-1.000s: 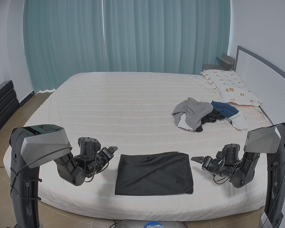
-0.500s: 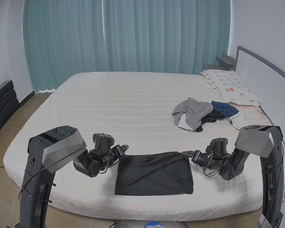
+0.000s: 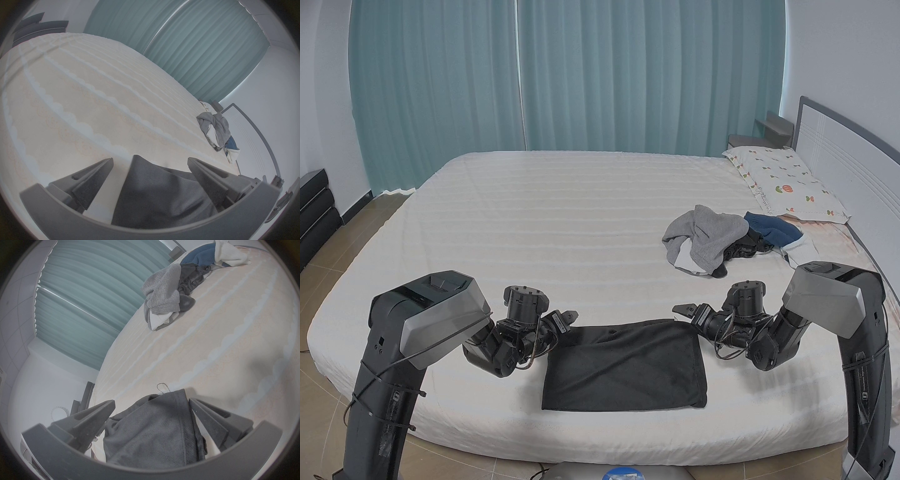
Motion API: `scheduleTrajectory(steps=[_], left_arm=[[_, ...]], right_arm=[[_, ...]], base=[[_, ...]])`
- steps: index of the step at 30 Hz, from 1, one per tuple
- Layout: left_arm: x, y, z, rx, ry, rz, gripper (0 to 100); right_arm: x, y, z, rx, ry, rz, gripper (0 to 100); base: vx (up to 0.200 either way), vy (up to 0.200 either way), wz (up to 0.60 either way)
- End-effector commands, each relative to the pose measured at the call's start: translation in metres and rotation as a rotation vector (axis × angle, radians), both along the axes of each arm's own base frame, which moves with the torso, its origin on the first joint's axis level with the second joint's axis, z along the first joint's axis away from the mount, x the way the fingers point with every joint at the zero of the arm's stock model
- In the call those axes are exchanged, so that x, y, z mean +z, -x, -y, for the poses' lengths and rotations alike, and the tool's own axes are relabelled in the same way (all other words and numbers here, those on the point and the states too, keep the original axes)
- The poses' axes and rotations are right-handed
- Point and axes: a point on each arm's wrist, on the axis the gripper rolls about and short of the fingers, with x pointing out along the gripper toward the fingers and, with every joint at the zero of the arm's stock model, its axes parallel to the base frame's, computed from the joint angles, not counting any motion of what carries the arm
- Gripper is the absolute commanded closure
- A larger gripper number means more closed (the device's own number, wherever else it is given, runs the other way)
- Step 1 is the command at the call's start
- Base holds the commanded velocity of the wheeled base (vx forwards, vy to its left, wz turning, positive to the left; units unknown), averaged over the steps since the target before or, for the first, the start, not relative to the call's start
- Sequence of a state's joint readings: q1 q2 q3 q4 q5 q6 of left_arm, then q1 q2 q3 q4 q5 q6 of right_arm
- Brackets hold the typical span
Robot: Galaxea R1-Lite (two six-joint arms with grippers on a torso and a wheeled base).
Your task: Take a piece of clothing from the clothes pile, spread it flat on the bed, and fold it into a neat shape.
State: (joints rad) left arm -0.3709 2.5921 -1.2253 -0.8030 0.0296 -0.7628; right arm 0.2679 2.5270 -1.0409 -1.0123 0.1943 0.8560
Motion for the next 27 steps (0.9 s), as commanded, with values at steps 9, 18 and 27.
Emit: scheduleTrajectory(steps=[9, 18, 27], left_arm=[[-0.0014, -0.001, -0.0013, 0.047, -0.014, 0.005, 100], [-0.0019, 0.0, -0.0032, 0.1, -0.046, 0.017, 100], [-0.0025, 0.0007, -0.004, 0.121, -0.056, 0.019, 100]], right_arm=[[-0.0044, 0.0007, -0.0001, 0.001, 0.0, -0.002, 0], [-0.0047, 0.0011, 0.0, 0.002, 0.002, -0.003, 0], [-0.0055, 0.002, 0.0003, 0.002, 0.003, -0.007, 0]], base=[[0.0, 0.0, 0.0], [0.0, 0.0, 0.0], [0.0, 0.0, 0.0]])
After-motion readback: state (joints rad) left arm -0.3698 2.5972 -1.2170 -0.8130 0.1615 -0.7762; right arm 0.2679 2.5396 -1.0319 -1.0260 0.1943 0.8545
